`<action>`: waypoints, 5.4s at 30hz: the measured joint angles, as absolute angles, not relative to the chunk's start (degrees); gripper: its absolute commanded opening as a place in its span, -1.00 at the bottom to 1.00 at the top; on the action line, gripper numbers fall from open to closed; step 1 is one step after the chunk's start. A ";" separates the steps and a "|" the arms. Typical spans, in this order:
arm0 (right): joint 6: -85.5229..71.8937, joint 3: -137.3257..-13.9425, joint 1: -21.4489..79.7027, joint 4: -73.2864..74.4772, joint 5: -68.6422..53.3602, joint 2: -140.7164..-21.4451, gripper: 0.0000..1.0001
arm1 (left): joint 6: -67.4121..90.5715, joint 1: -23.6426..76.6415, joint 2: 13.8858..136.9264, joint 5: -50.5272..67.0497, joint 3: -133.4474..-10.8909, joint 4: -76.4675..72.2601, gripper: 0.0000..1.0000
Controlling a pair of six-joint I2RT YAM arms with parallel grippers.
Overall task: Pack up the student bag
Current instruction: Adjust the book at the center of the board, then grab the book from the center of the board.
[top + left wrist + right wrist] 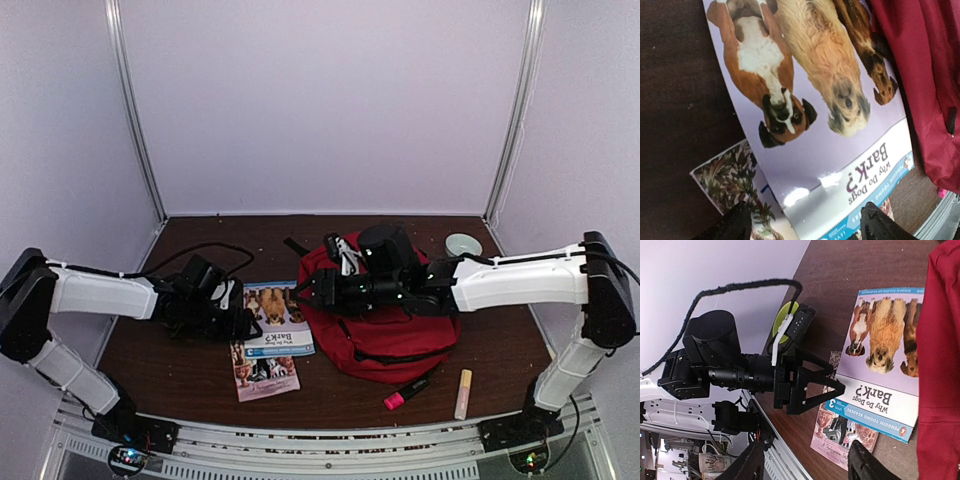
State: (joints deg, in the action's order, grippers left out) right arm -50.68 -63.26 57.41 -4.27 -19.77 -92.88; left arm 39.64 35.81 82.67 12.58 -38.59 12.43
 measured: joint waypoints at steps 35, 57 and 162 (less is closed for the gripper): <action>-51.55 -101.91 51.20 16.43 -17.06 -121.32 0.43 | 44.86 33.67 94.74 18.85 -37.30 -10.33 -1.00; 3.20 -110.28 55.61 58.76 12.93 -126.58 0.59 | 38.22 31.48 84.05 15.40 -30.59 -3.16 -1.00; -53.25 -93.65 55.02 10.02 -35.99 -125.03 0.08 | 41.98 35.97 80.53 13.08 -21.87 -12.08 -0.56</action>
